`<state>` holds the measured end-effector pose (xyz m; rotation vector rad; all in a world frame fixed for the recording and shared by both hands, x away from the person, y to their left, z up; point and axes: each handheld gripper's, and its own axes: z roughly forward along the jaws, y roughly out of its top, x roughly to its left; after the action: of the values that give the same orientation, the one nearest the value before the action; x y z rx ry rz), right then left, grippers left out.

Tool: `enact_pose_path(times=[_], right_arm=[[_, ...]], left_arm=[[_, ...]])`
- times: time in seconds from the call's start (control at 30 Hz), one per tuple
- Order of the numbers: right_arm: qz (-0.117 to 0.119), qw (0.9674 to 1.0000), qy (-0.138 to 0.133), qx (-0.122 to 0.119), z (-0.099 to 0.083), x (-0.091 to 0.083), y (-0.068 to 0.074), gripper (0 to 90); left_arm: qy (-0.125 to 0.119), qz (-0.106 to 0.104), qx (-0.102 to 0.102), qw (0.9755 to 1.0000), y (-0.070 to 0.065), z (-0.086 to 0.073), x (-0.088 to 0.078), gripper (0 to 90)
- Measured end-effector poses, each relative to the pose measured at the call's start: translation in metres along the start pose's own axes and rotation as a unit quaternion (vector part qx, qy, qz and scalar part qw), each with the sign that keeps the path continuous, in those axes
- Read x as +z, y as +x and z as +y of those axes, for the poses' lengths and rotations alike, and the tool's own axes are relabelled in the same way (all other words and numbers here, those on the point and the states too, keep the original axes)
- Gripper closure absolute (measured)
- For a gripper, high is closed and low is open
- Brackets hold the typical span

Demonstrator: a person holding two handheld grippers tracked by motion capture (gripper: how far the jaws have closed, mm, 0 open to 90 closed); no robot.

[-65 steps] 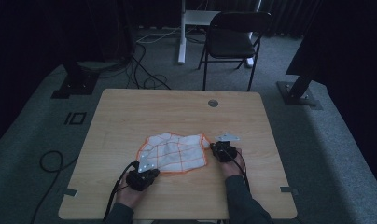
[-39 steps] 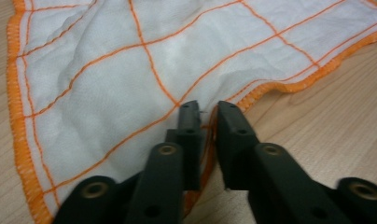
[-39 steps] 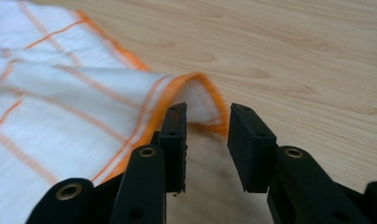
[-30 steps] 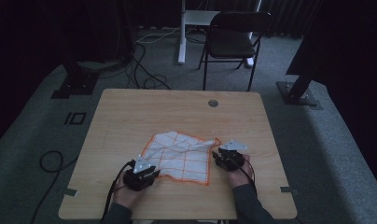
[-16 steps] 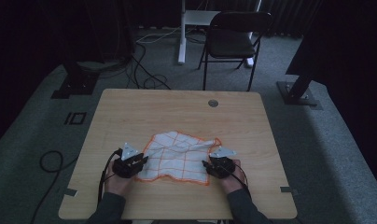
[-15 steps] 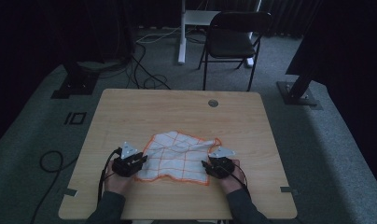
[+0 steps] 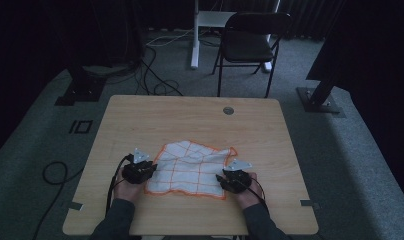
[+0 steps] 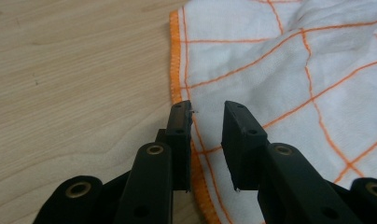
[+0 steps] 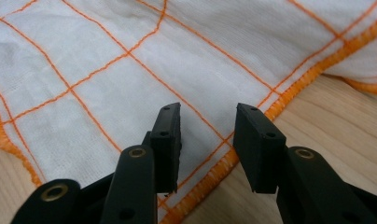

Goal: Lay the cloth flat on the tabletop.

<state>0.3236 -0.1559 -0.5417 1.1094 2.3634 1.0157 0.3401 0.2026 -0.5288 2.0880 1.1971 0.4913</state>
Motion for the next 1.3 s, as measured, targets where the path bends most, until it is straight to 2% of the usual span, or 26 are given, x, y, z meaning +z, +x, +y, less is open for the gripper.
enact_pose_path(times=[0.1,0.23,0.4,0.57,0.63,0.67,0.77,0.9,1.03,1.1,1.17,1.3], right_arm=[[-0.001,1.0,0.003,-0.001,-0.002,-0.003,-0.002,62.1],[-0.003,1.0,0.004,-0.001,-0.005,-0.007,-0.003,62.2],[-0.017,0.9998,0.008,-0.006,-0.01,-0.013,-0.006,62.1],[-0.026,0.9996,0.011,0.004,-0.015,-0.019,-0.014,62.0],[-0.029,0.9995,0.012,0.007,-0.016,-0.02,-0.016,62.0],[-0.031,0.9994,0.012,0.009,-0.017,-0.021,-0.017,61.9],[-0.038,0.9989,0.012,0.024,-0.021,-0.025,-0.024,61.7],[-0.041,0.9988,0.011,0.025,-0.021,-0.026,-0.026,61.9],[-0.049,0.9986,0.001,0.019,-0.018,-0.026,-0.024,62.4],[-0.051,0.9985,-0.003,0.02,-0.016,-0.025,-0.025,62.5],[-0.053,0.9983,-0.006,0.022,-0.014,-0.024,-0.026,62.5],[-0.053,0.9981,-0.011,0.03,-0.011,-0.02,-0.03,62.7]], left_arm=[[0.004,-0.001,0.0,1.0,-0.001,-0.001,0.002,73.4],[0.01,-0.004,0.011,0.9999,-0.006,-0.004,0.005,73.2],[0.009,-0.013,0.014,0.9998,-0.013,-0.008,0.001,73.0],[0.009,-0.034,0.019,0.9992,-0.025,-0.013,-0.003,72.8],[0.01,-0.036,0.023,0.9991,-0.027,-0.014,-0.003,72.4],[0.009,-0.043,0.028,0.9986,-0.032,-0.015,-0.004,72.4],[0.01,-0.049,0.03,0.9983,-0.035,-0.014,-0.004,72.2],[0.003,-0.035,0.026,0.999,-0.032,-0.006,-0.003,71.4],[-0.01,-0.017,0.017,0.9997,-0.022,0.01,0.003,69.1],[-0.019,-0.007,0.009,0.9998,-0.016,0.019,0.008,66.2],[-0.024,-0.008,-0.006,0.9997,-0.009,0.028,0.015,60.9],[-0.032,-0.007,-0.026,0.9991,0.0,0.042,0.028,58.5]])
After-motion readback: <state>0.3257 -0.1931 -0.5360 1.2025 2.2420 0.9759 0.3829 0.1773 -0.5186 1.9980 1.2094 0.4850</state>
